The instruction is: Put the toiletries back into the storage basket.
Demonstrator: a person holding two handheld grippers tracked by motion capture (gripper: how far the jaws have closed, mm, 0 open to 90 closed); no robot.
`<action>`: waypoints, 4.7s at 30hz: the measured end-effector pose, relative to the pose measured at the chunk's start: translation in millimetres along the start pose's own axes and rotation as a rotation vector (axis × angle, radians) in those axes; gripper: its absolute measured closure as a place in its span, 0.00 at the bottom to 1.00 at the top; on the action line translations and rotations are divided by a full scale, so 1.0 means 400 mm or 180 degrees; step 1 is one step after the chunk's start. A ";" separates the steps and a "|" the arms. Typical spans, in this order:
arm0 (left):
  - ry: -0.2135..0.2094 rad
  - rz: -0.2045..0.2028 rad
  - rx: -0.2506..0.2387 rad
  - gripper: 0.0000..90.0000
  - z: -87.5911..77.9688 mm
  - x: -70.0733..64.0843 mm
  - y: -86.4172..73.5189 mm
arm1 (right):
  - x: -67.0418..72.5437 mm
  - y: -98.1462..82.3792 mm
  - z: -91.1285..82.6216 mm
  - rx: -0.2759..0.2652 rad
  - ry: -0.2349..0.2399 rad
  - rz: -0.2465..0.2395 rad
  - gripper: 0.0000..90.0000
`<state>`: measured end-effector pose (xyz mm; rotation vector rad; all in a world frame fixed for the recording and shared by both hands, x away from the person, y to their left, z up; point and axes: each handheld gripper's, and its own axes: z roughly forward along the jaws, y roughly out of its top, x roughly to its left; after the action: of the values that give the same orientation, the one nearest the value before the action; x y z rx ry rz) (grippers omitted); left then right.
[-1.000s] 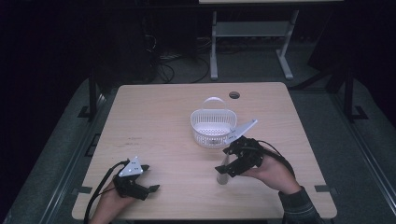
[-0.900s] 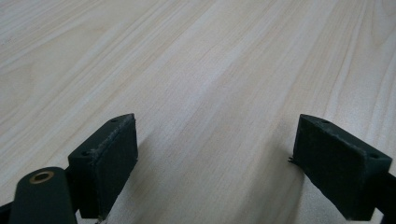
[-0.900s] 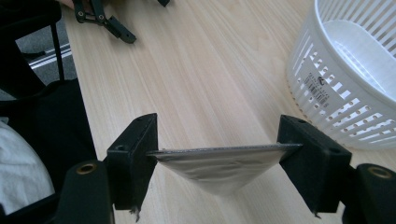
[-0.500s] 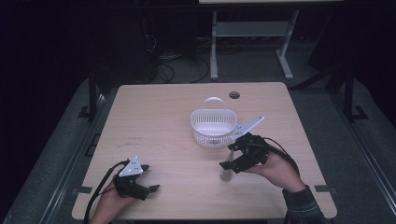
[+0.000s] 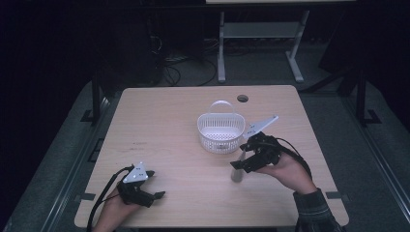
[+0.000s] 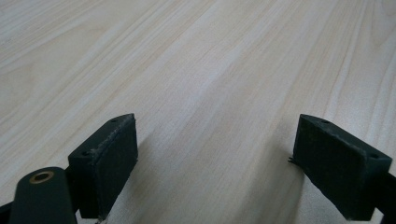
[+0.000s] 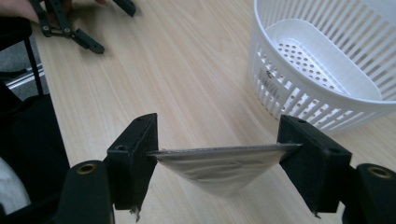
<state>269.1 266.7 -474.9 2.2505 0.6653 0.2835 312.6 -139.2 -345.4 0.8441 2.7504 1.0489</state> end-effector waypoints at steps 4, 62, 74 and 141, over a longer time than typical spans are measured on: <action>0.0000 0.0000 -0.0001 0.14 0.000 0.000 0.000 | -0.012 -0.002 -0.001 0.0001 -0.0017 0.0035 0.33; 0.0001 0.0005 0.0002 0.14 0.000 0.000 0.000 | -0.144 0.055 -0.065 -0.0127 -0.0430 0.0307 0.33; 0.0001 -0.0004 -0.0005 0.14 0.000 0.000 0.000 | -0.147 0.074 -0.086 -0.0133 -0.0455 0.0301 0.33; -0.0005 -0.0009 -0.0001 0.14 0.000 -0.001 0.000 | -0.135 0.262 -0.182 -0.0322 -0.0568 0.0101 0.33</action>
<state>268.9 266.6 -475.0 2.2493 0.6674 0.2803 388.3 -146.4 -229.6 0.9211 2.5236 1.0525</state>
